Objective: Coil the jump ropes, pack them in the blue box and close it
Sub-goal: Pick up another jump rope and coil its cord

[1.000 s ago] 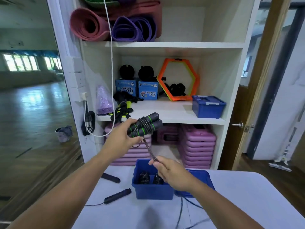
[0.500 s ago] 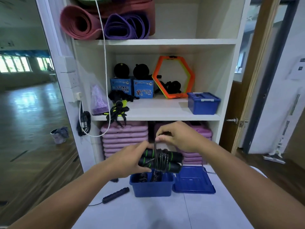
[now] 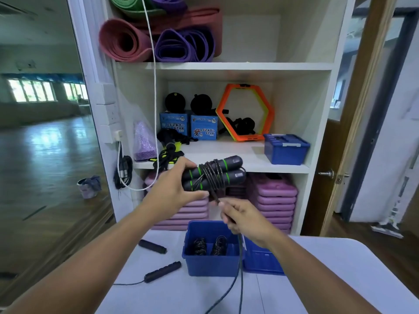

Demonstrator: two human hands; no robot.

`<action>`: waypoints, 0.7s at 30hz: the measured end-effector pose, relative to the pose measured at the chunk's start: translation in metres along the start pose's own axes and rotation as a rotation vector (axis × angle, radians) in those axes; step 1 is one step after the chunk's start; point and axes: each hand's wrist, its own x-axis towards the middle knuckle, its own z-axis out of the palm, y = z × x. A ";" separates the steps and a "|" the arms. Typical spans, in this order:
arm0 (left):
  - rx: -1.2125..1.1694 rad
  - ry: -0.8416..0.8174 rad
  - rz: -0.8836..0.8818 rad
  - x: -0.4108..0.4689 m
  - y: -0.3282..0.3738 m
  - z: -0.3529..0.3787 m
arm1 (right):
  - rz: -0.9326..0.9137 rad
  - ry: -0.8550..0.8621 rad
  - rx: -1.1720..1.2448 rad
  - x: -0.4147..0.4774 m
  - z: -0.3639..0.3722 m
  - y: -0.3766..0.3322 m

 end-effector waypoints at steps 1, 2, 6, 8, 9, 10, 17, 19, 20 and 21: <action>0.082 0.011 -0.006 0.005 -0.010 0.001 | 0.005 -0.013 -0.080 -0.001 0.004 0.002; 0.189 0.026 0.006 0.009 -0.020 0.002 | 0.017 -0.040 -0.167 -0.002 0.007 0.005; 0.651 -0.062 -0.023 0.025 -0.053 0.003 | 0.105 -0.116 -0.476 -0.009 0.011 0.013; 0.805 -0.153 -0.067 0.027 -0.066 0.001 | 0.072 -0.155 -0.684 -0.013 0.009 0.009; 0.849 -0.188 -0.069 0.025 -0.071 0.000 | 0.036 -0.161 -0.765 -0.015 0.007 0.005; 0.879 -0.227 -0.061 0.022 -0.075 0.001 | 0.002 -0.152 -0.836 -0.015 0.005 -0.001; 0.668 -0.508 0.065 -0.018 -0.044 0.035 | -0.318 0.076 -1.131 0.010 -0.025 -0.056; 0.523 -0.507 0.067 -0.032 -0.024 0.039 | -0.346 0.027 -1.096 0.017 -0.035 -0.063; 0.466 -0.489 0.077 -0.037 -0.019 0.040 | -0.348 -0.001 -1.054 0.019 -0.040 -0.063; 0.399 -0.463 0.092 -0.042 -0.012 0.038 | -0.343 -0.018 -0.968 0.021 -0.045 -0.064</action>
